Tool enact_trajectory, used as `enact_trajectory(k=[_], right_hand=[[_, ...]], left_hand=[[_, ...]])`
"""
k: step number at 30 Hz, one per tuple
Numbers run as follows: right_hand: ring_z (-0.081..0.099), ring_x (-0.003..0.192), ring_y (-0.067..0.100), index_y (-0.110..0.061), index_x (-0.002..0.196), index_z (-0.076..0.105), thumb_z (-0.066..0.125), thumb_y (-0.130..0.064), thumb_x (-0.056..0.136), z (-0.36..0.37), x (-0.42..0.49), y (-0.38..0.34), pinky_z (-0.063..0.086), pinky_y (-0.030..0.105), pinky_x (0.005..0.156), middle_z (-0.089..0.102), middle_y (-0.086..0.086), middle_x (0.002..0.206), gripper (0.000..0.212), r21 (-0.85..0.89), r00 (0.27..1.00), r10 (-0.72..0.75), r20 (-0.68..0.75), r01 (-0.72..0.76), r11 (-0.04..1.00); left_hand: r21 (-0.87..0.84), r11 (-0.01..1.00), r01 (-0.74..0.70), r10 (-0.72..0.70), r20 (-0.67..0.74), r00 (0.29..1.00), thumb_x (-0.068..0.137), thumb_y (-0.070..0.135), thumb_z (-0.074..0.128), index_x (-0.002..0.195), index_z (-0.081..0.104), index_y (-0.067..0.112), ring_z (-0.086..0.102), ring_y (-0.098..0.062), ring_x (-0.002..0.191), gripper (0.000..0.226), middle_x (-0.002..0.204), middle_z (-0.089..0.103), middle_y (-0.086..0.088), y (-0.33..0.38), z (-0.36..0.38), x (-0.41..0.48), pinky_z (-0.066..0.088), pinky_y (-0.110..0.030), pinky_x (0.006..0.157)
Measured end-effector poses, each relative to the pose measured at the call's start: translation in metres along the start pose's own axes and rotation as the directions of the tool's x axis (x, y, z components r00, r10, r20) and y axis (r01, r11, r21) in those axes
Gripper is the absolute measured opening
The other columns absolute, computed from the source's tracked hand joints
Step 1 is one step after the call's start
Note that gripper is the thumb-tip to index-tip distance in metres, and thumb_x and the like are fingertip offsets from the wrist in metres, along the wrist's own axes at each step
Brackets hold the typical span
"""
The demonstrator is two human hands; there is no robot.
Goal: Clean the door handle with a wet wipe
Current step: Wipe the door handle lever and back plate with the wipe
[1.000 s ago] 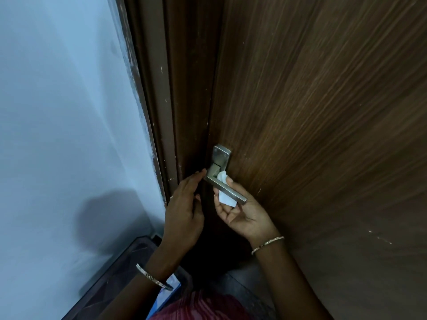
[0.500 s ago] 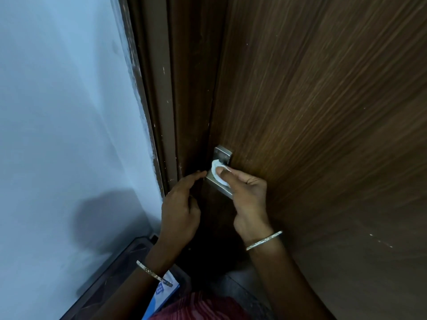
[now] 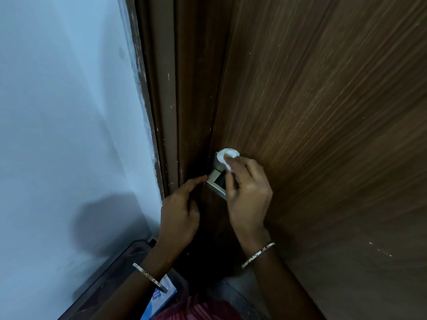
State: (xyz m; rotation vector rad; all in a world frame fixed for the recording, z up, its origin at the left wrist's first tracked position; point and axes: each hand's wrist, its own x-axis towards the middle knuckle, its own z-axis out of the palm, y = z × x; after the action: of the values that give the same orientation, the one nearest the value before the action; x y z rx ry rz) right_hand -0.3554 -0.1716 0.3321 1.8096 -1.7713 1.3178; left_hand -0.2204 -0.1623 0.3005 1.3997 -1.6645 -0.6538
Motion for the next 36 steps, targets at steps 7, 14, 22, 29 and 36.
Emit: enact_trajectory(k=[7, 14, 22, 29, 36], right_hand=[[0.074, 0.081, 0.017, -0.016, 0.105, 0.076, 0.078, -0.003, 0.083, 0.004, -0.010, -0.001, 0.058, 0.027, 0.069, 0.075, 0.001, 0.098, 0.026, -0.014, 0.935, 0.220, 0.278, -0.225, 0.974], [0.076, 0.090, 0.017, -0.018, 0.106, 0.080, 0.077, -0.009, 0.085, 0.001, 0.004, -0.004, 0.056, 0.021, 0.082, 0.080, 0.000, 0.103, 0.023, 0.013, 0.880, 0.336, 0.336, -0.361, 0.932], [0.071, 0.090, 0.014, -0.012, 0.110, 0.076, 0.078, -0.002, 0.082, -0.006, 0.014, -0.006, 0.056, 0.020, 0.078, 0.070, 0.004, 0.104, 0.030, 0.043, 0.971, 0.106, 0.216, -0.118, 0.992], [0.075, 0.088, 0.019, -0.017, 0.108, 0.076, 0.076, -0.004, 0.086, -0.002, -0.002, 0.001, 0.057, 0.025, 0.077, 0.072, 0.004, 0.109, 0.026, 0.009, 0.898, 0.198, 0.392, -0.219, 0.976], [0.072, 0.088, 0.005, -0.015, 0.110, 0.077, 0.075, -0.009, 0.088, -0.015, 0.012, 0.004, 0.050, 0.002, 0.076, 0.074, -0.002, 0.104, 0.023, 0.191, 0.918, 0.207, 0.339, -0.283, 0.940]], left_hand=[[-0.063, 0.998, 0.025, -0.025, 0.005, 1.000, 0.080, -0.012, 0.053, 0.126, 0.064, 0.027, 0.056, 0.009, 0.110, 0.061, 0.118, 0.063, 0.021, -0.001, 0.002, 0.003, 0.038, -0.002, 0.097], [-0.063, 0.997, 0.049, -0.047, 0.031, 0.998, 0.076, -0.006, 0.050, 0.122, 0.067, 0.024, 0.059, 0.009, 0.108, 0.057, 0.115, 0.067, 0.019, 0.005, -0.003, 0.006, 0.039, -0.004, 0.097], [-0.029, 0.996, 0.084, -0.084, 0.006, 0.996, 0.076, -0.013, 0.052, 0.114, 0.069, 0.023, 0.056, 0.023, 0.096, 0.055, 0.105, 0.065, 0.023, 0.008, -0.002, 0.013, 0.036, 0.005, 0.087], [0.024, 0.990, 0.138, -0.138, 0.012, 0.990, 0.086, 0.005, 0.061, 0.113, 0.068, 0.028, 0.066, 0.001, 0.099, 0.037, 0.102, 0.069, 0.022, 0.018, -0.004, 0.016, 0.048, -0.016, 0.083], [0.155, 0.986, -0.057, 0.063, -0.029, 0.998, 0.084, 0.023, 0.069, 0.134, 0.052, 0.026, 0.060, -0.007, 0.109, 0.053, 0.124, 0.064, 0.009, 0.041, -0.004, 0.015, 0.044, -0.019, 0.085]])
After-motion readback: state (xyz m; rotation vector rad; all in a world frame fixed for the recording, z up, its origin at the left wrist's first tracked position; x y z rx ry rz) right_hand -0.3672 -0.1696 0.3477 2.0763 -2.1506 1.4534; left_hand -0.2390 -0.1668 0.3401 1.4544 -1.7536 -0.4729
